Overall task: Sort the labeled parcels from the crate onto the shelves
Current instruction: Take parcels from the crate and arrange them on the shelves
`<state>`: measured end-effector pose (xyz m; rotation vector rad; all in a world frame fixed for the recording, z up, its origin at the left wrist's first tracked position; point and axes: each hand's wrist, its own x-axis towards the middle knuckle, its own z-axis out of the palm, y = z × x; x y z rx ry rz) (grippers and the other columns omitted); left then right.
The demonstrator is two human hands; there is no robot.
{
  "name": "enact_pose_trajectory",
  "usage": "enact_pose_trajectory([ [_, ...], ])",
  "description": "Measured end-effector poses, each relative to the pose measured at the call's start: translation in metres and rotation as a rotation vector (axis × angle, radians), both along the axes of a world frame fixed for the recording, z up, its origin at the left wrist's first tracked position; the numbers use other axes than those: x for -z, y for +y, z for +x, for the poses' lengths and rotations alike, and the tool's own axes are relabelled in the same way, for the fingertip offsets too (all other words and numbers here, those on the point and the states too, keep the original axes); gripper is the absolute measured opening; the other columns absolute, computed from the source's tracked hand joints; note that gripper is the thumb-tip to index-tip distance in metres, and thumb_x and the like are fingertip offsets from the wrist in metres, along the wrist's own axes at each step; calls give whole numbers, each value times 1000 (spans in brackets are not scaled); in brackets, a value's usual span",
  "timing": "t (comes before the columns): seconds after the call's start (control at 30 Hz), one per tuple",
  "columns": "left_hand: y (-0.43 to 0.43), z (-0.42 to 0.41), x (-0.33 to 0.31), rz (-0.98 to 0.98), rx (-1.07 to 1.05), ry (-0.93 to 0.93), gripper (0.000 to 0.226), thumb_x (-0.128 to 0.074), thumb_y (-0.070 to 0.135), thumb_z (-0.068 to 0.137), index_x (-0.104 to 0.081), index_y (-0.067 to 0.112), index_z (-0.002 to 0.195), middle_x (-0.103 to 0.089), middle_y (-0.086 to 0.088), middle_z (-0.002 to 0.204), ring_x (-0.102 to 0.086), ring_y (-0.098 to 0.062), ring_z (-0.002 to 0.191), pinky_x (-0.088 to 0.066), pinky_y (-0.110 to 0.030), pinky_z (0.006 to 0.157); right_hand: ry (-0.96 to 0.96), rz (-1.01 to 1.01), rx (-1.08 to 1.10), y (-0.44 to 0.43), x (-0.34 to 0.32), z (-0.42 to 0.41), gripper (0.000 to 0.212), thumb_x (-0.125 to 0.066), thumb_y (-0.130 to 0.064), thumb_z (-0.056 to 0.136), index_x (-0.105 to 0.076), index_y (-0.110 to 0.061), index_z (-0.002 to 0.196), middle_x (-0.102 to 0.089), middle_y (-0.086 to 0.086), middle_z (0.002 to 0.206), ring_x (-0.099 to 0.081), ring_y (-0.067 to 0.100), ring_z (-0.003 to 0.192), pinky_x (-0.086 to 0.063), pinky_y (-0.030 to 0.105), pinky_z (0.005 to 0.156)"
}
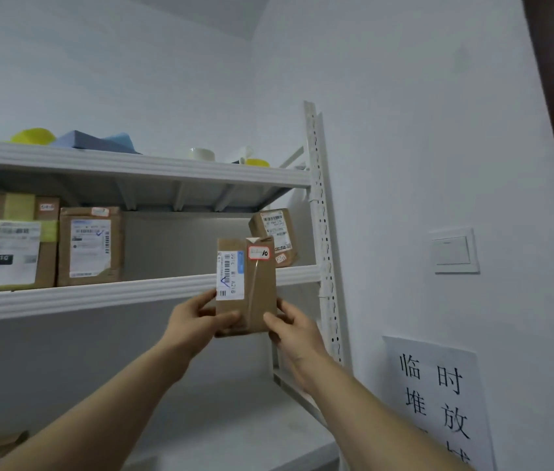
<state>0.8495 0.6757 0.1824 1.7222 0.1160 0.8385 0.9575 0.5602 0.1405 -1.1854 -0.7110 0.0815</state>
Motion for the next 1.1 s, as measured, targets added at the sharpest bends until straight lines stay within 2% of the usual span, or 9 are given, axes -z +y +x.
enact_pose_trajectory([
  [0.2,40,43,-28,145,-62,-70,52,-66,-1,84,-53,12,132,-67,-2,92,-64,-10,80,-52,-14,60,-58,78,68,54,-33,37,34,-53,-6,94,-56,-15,127,-66,2,107,-62,14,96,-51,23,78],
  [0.33,68,79,-54,199,-147,-123,48,-66,5,85,-55,15,131,-68,-5,100,-64,-10,81,-48,-16,65,-146,25,238,86,-66,68,38,-57,-12,93,-55,-13,131,-64,5,114,-61,18,103,-51,38,95],
  [0.43,88,108,-70,231,-179,-152,38,-65,6,87,-60,17,123,-67,0,91,-63,-8,76,-47,-17,63,-247,-34,337,101,-83,91,47,-59,-14,92,-47,-15,138,-61,5,122,-59,17,107,-48,33,98],
  [0.5,100,128,-75,250,-211,-142,33,-64,9,88,-62,18,120,-67,2,90,-64,-12,83,-51,-24,73,-290,-48,356,108,-87,107,50,-59,-13,92,-43,-17,139,-60,1,114,-57,11,100,-45,21,90],
  [0.6,115,160,-79,276,-279,-109,31,-65,12,87,-65,19,118,-69,1,99,-64,-17,94,-52,-35,89,-284,-60,344,118,-90,132,46,-56,-8,92,-43,-15,135,-57,-2,113,-53,6,94,-41,17,83],
  [0.77,127,205,-86,320,-368,-88,33,-66,14,87,-64,17,119,-69,-3,105,-63,-19,98,-50,-34,91,-377,-188,325,130,-101,167,46,-50,-6,91,-45,-12,137,-54,3,127,-46,5,101,-36,16,85],
  [0.9,134,232,-91,395,-465,-24,35,-71,15,82,-65,16,116,-69,-5,106,-63,-21,96,-49,-30,85,-507,-367,363,145,-105,196,57,-48,-16,91,-32,-18,147,-43,7,141,-44,20,127,-37,31,105],
  [1.0,139,247,-90,448,-527,31,35,-73,14,77,-66,14,112,-69,-6,104,-64,-24,97,-52,-36,87,-628,-522,469,150,-103,212,51,-44,-26,95,-35,-22,145,-45,5,142,-38,23,130,-35,37,107],
  [1.1,140,256,-86,515,-574,80,38,-74,15,75,-64,13,112,-67,-6,109,-62,-24,102,-49,-31,82,-747,-663,601,150,-98,219,47,-38,-35,97,-38,-24,143,-50,3,139,-32,25,132,-25,39,108],
])
